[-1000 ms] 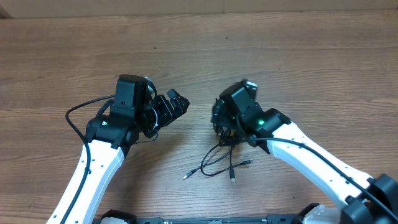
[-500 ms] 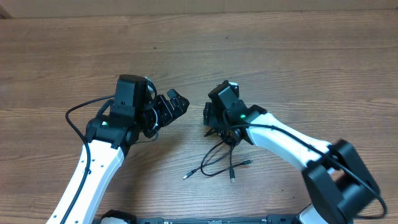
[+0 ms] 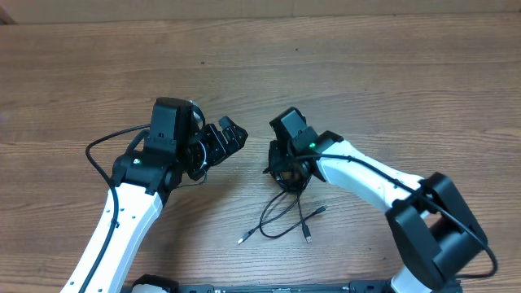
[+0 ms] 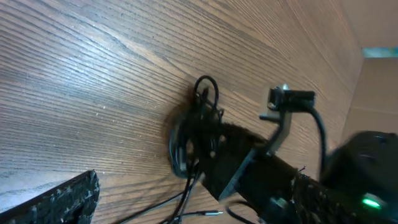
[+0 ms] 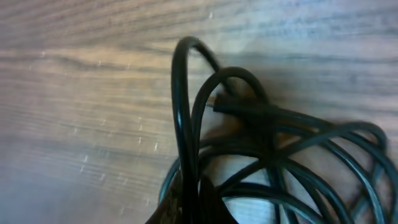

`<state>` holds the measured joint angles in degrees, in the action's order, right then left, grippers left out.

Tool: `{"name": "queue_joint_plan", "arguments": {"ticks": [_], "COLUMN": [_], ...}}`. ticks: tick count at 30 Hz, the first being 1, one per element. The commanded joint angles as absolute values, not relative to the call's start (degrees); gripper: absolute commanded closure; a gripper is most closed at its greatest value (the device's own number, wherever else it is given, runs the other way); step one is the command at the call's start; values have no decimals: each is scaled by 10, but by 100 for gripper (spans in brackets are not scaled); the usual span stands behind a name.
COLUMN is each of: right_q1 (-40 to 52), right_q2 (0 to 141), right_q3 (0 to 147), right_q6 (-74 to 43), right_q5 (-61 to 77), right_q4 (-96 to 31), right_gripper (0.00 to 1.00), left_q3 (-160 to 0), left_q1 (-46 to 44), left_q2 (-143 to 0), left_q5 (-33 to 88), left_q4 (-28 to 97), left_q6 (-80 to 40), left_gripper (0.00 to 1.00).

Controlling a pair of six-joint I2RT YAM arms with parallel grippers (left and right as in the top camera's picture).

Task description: Untangle cables

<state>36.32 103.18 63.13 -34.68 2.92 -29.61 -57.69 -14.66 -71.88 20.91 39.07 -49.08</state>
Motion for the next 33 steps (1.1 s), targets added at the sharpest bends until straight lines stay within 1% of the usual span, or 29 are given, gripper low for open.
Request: {"name": "queue_joint_plan", "arguments": {"ticks": [1,4,8,10,14,18,25,31,33], "right_q1": [353,346,330,322,316,311,310,310,310], "right_q2": [953,892,824,798,773,768,768,768,768], "right_q3": [679,687,687,687,687,687,687,687,687], "right_q6": [-344,-370,-456,-480,-483,-545,-543,-497,-473], "right_q5": [66,77,83,123,182,267,298,344,350], "right_q4": [-336,-368,-410,-416,-415,-407,-394,-335,-317], "right_gripper": [96,96,96,96,96,96,96,96,96], "left_q3": [-583,-583,-583,-583,-583,-583,-583,-583,-583], "left_q1": [-148,-148,-148,-148,-148,-148,-148,-148,-148], "left_q2": [-709,-709,-709,-709,-709,-709,-709,-710,-710], "left_q5": [203,203,203,203,203,204,204,207,225], "left_q4": [390,390,390,390,390,376,371,393,403], "left_q6": [-477,-477,-477,-477,-477,-485,-487,-455,-432], "left_gripper": [1,0,1,0,0,0,0,0,0]}}
